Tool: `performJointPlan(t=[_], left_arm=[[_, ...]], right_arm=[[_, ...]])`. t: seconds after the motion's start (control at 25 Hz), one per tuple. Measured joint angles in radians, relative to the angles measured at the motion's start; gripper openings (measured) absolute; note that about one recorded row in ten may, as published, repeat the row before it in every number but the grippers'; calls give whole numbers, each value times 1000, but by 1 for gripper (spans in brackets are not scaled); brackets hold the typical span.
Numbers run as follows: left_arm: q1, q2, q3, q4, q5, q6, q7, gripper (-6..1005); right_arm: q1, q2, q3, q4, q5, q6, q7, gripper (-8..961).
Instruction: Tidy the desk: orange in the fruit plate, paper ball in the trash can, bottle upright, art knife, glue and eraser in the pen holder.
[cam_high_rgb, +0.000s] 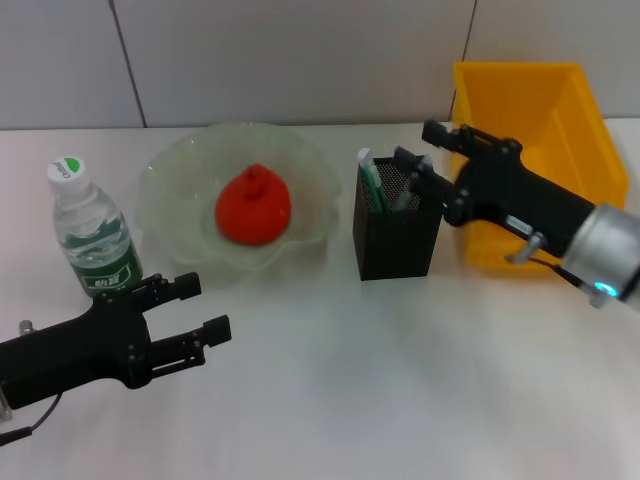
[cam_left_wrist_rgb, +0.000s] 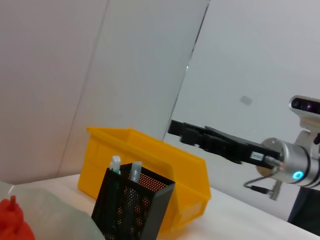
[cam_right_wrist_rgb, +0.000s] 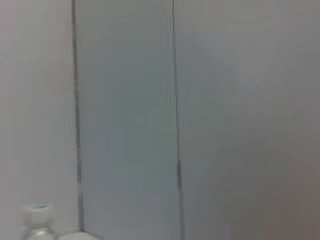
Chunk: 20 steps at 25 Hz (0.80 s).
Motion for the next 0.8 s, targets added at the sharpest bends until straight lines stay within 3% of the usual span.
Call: performJointPlan(t=[0.04,0.16,0.2,0.24,0.28,0.4,0.52,0.56,0.6,0.8], left_arm=[[-1,0,1,2,0,5,0,802],[-2,3,1,7,0,24,5,802],[-2,6,1,9,1,30,8,802],[-2,6,1,9,1,30,8,802],[-2,6,1,9,1,30,8,802],[-10,24,13,12,7,72,12,802],[-12,30,22,12,7,81,13,802],[-19,56,83,13,8,122,19,802],[-20,59,88,13,8,125,19,802],[-26,82,131,17,10,169,19,802]], right_arm=[[0,0,0,0,0,0,0,548],[-85,-38,44,-154,-194,-62,233,563],[-113,-48,123,-229,-360,-144,387,568],[-113,-48,123,-229,-360,-144,387,574],[-125,-50,192,-269,-487,-209,483,579],[-136,-34,421,-392,-835,-436,690,594],[-136,-23,502,-443,-953,-531,724,692],[-136,-19,528,-462,-993,-566,730,725],[-136,-12,564,-494,-1069,-628,732,758],[-132,1,572,-520,-1152,-668,721,755]])
